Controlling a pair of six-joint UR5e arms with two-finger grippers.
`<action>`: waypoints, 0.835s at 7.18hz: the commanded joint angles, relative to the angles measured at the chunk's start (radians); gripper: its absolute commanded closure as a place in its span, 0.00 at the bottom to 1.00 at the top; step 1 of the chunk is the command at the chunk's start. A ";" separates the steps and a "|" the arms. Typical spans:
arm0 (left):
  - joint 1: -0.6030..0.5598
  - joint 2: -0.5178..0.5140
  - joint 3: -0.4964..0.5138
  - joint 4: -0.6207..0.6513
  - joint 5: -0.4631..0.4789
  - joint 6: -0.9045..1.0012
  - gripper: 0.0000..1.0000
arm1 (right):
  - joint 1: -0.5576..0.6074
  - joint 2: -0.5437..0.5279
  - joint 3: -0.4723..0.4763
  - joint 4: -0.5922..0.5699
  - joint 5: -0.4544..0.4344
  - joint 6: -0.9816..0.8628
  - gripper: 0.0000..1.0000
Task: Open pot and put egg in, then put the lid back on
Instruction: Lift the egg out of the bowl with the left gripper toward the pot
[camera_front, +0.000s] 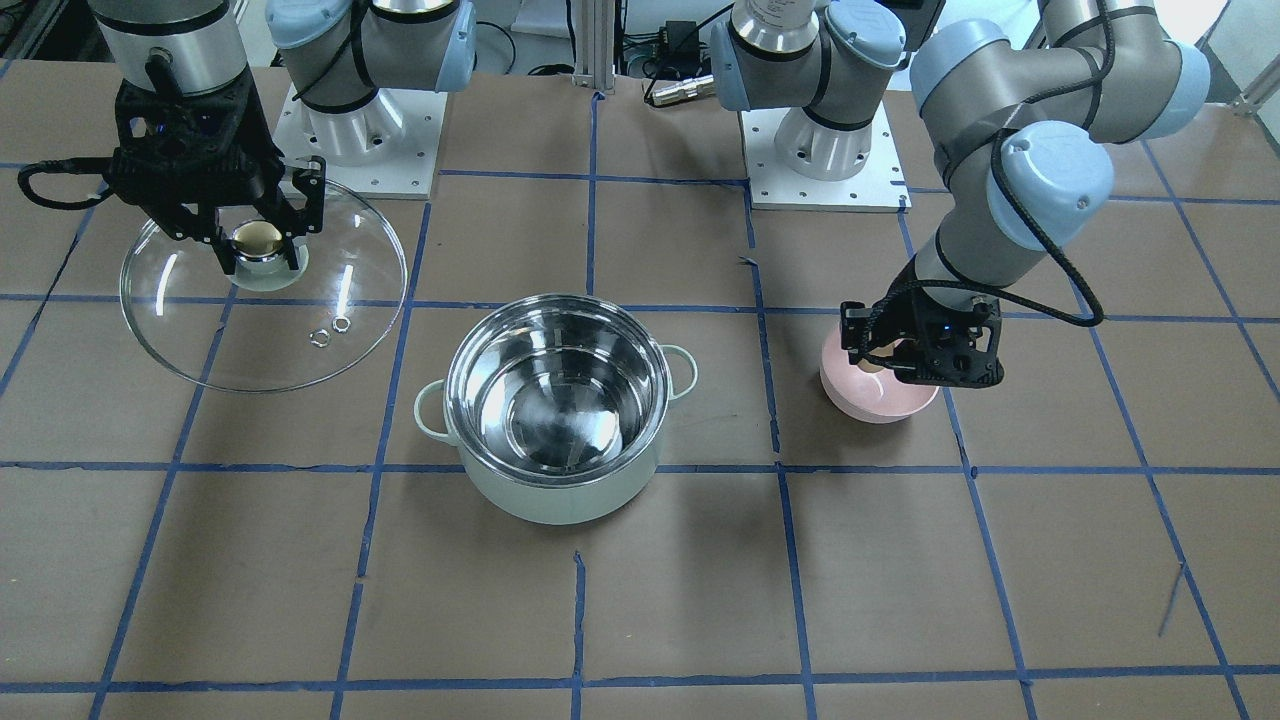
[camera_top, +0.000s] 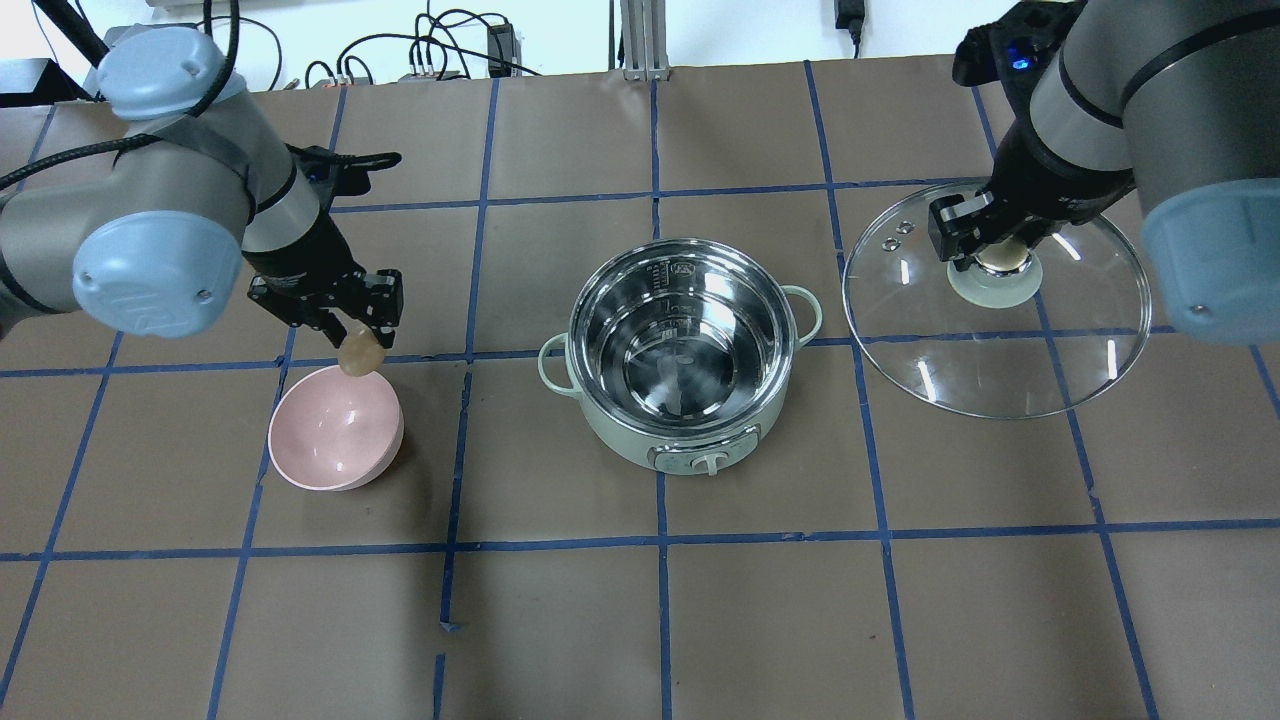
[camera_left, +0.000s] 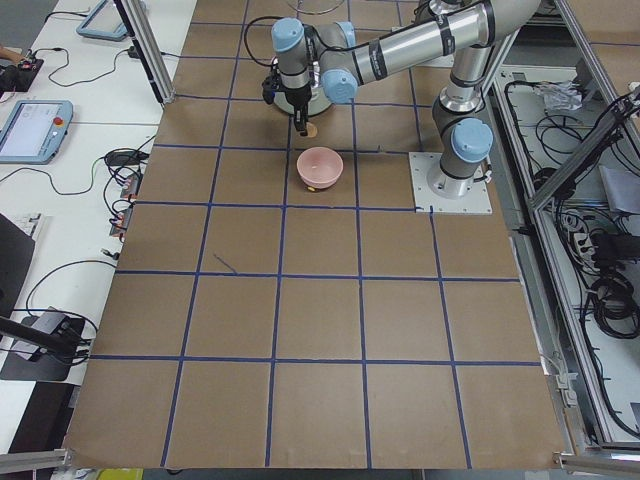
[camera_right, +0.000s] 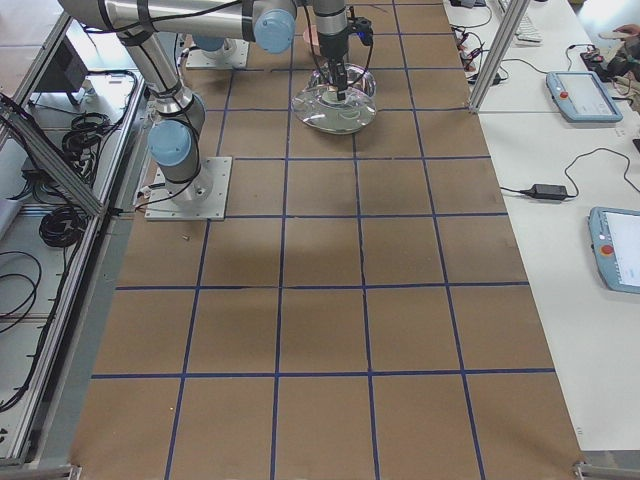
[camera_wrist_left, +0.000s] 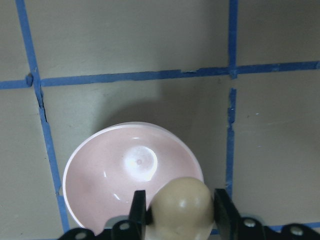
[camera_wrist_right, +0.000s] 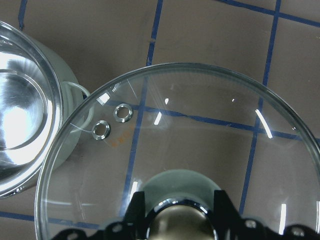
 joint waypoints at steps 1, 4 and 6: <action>-0.183 -0.091 0.152 0.002 -0.005 -0.239 0.99 | 0.000 0.000 0.000 0.000 0.000 0.000 0.70; -0.369 -0.240 0.326 0.021 -0.048 -0.451 0.99 | 0.000 0.000 0.000 -0.001 0.000 0.000 0.69; -0.421 -0.311 0.322 0.135 -0.103 -0.516 0.98 | 0.000 0.001 0.000 -0.001 0.000 0.000 0.69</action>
